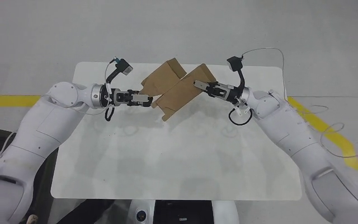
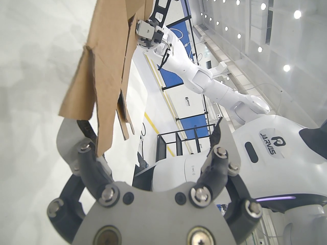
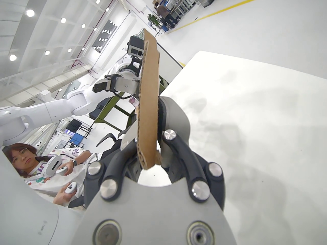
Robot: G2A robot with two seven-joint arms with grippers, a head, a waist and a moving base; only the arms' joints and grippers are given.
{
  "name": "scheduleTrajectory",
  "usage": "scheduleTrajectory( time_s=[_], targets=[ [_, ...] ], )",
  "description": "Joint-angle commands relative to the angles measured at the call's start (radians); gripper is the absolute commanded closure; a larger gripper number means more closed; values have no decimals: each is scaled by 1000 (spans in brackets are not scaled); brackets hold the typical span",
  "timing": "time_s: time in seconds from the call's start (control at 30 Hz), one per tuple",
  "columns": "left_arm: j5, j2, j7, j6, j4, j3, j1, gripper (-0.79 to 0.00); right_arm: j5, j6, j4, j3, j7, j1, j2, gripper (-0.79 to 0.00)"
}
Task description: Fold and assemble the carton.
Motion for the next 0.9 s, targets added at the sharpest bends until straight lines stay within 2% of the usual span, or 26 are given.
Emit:
scheduleTrajectory(
  time_s=[0.0,0.5,0.87],
  targets=[
    [2,1,-5,5,-3,-7,4,-785,-22,3,7,4,-21,-1,-6,0],
    [-12,7,-10,10,-10,-79,33,-785,-100,2,39,42,-47,-17,-36,0],
    [-44,-14,-19,19,53,-108,27,-785,-124,-9,38,71,-34,-25,-51,0]
  ],
)
